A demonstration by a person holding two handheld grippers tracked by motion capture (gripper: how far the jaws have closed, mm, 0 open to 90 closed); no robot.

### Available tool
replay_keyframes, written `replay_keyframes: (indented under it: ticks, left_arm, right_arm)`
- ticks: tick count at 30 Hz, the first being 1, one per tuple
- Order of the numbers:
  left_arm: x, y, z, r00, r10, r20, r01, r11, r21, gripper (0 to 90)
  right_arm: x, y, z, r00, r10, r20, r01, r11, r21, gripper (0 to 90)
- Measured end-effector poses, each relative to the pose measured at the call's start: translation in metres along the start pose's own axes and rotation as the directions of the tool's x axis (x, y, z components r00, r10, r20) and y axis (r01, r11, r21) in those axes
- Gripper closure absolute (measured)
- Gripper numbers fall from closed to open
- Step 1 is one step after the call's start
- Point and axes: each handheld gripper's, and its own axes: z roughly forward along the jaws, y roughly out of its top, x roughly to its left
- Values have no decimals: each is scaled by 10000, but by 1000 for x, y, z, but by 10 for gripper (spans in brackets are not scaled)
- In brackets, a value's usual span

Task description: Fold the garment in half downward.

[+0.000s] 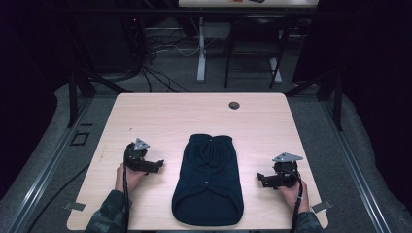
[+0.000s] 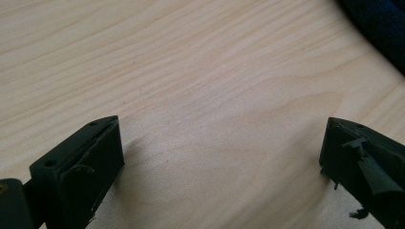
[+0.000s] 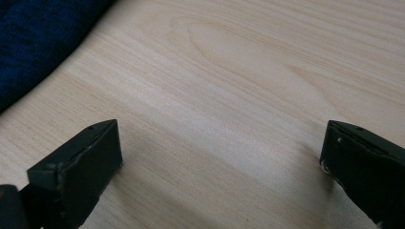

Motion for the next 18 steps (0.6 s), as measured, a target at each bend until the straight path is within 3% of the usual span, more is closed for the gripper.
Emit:
replay_keyframes:
  ticks: [12, 18]
  left_arm:
    - [0, 0, 0, 10000, 21, 9, -21, 10000, -1, 12]
    - [0, 2, 0, 10000, -59, -1, 59, 9998, 170, 9]
  right_arm:
    - [-1, 2, 1, 9989, -384, -251, 385, 9992, 46, 17]
    - [1, 4, 2, 9997, -187, -182, 190, 9997, 172, 0]
